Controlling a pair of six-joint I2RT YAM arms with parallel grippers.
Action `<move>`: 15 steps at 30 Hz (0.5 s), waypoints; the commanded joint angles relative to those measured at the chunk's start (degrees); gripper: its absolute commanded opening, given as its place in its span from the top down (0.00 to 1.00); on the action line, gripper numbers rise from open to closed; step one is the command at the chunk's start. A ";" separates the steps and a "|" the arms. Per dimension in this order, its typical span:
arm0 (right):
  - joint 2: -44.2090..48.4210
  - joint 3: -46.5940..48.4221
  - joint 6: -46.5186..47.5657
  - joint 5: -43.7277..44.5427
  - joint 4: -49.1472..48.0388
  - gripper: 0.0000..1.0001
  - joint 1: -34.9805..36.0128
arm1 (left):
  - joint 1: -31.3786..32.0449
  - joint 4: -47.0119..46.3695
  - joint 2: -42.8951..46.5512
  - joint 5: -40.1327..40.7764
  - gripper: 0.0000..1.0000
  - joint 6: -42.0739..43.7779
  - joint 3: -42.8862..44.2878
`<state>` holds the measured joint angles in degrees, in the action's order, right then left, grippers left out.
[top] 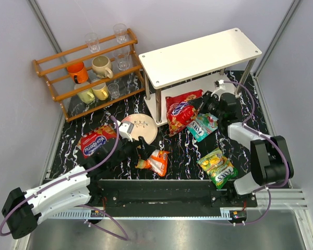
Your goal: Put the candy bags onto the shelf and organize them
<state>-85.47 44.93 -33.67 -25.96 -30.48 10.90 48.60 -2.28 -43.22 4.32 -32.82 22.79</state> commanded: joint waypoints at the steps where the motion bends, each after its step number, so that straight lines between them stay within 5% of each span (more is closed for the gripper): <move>1: -4.26 2.27 -1.05 1.00 -6.00 1.00 -0.88 | 0.18 -2.37 -0.55 0.34 0.01 0.91 0.59; 15: -13.05 6.14 -8.42 -4.88 -9.24 1.00 -6.94 | 0.27 -1.93 -0.11 0.61 0.01 0.65 0.51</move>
<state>-96.92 48.75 -38.81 -30.50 -33.74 6.15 48.64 -2.26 -43.77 4.34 -32.80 22.79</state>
